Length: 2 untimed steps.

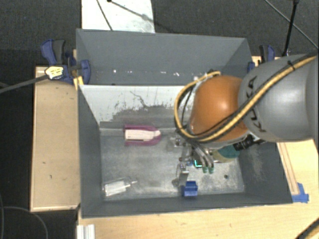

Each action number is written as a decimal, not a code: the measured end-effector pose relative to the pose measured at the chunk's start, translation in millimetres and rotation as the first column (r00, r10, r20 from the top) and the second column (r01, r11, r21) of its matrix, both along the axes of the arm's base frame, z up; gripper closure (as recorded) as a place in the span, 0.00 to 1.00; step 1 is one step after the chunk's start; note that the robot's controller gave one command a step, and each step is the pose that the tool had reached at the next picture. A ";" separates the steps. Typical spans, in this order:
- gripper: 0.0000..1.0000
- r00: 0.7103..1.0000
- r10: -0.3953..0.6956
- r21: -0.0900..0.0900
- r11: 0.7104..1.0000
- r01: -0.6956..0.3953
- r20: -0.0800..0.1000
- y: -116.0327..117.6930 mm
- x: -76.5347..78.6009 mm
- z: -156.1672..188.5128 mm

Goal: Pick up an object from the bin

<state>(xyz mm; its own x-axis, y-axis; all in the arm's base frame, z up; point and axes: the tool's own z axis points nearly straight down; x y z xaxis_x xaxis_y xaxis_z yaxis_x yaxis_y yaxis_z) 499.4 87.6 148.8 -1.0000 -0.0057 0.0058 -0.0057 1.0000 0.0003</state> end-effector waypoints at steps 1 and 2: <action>0.00 1.000 -0.024 0.003 1.000 0.024 0.005 77.8 -21.2 -82.2; 1.00 0.999 -0.035 0.002 0.999 0.035 0.009 73.4 -19.1 -78.6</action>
Offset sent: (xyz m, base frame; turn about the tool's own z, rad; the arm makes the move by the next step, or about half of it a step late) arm -0.0196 0.0731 -0.0788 0.0306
